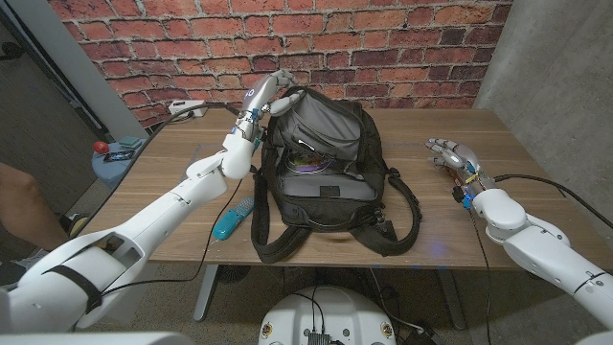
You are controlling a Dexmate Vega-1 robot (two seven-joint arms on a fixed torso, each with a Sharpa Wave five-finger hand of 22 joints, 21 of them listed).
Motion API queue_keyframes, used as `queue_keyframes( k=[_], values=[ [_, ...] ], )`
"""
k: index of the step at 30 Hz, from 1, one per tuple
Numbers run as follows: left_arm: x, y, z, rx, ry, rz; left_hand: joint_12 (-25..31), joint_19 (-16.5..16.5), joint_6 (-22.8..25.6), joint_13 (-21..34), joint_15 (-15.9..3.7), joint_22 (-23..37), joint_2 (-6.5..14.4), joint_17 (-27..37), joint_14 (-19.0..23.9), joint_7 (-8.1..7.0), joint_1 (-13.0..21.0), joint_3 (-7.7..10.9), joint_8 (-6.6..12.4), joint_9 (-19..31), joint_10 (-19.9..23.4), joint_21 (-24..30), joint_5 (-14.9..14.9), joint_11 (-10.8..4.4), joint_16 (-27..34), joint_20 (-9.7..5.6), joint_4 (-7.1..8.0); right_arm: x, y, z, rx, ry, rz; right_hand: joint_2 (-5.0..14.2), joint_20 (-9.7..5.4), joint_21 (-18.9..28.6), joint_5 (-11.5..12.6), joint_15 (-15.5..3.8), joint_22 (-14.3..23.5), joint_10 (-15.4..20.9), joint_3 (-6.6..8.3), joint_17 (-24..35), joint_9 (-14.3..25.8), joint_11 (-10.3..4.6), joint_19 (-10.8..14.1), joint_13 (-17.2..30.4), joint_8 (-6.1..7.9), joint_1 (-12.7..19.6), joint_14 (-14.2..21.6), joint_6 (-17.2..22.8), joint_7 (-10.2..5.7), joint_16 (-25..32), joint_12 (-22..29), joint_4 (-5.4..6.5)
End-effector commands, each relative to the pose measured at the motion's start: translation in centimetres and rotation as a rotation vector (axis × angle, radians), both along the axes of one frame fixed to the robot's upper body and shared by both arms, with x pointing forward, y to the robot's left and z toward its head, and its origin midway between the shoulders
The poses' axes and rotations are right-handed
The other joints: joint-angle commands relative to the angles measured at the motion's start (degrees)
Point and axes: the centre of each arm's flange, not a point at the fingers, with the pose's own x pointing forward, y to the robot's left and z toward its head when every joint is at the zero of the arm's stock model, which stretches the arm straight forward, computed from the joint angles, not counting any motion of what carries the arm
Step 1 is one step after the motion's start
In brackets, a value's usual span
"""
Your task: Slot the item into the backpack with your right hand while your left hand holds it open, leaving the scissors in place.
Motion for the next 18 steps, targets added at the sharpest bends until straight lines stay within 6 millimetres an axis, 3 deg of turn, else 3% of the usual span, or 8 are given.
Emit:
queue_keyframes(
  k=[1, 18],
  values=[
    [0.6, -0.1, -0.1, -0.027, 0.047, -0.005, 0.3, -0.4, 0.2, 0.3, 0.06, 0.0, 1.6, 0.1, 0.5, 0.37, 2.4, 0.68, 0.68, 0.4, 0.6, -0.1, 0.6, 0.25, -0.2, 0.05, 0.08, 0.1, -0.1, 1.7, -0.109, 0.045, -0.05, -0.32, -0.81, 0.4, 0.2, -1.3, 0.1, 0.7, -0.51, 0.3, 0.2, -0.05, 1.1, 0.3, 0.67, 1.5, 1.1, 1.3, 0.06, 0.5, 0.6, 0.02],
    [0.9, -0.1, 0.0, -0.04, 0.094, -0.006, 0.6, -0.5, 0.1, 0.7, 0.15, 0.0, 1.4, 0.0, 0.7, 0.53, 2.0, 1.76, 1.45, 0.8, 0.8, -0.2, 1.8, 0.22, -0.9, 0.08, 0.16, -0.4, -0.9, 3.8, -0.27, 0.114, -0.15, -1.18, -0.68, 0.4, 0.0, -1.8, 0.2, 2.9, -1.12, 0.5, 0.2, -0.5, 2.9, 0.8, 1.09, 3.3, 3.4, 3.5, -0.26, 1.3, 1.3, 0.25]
  ],
)
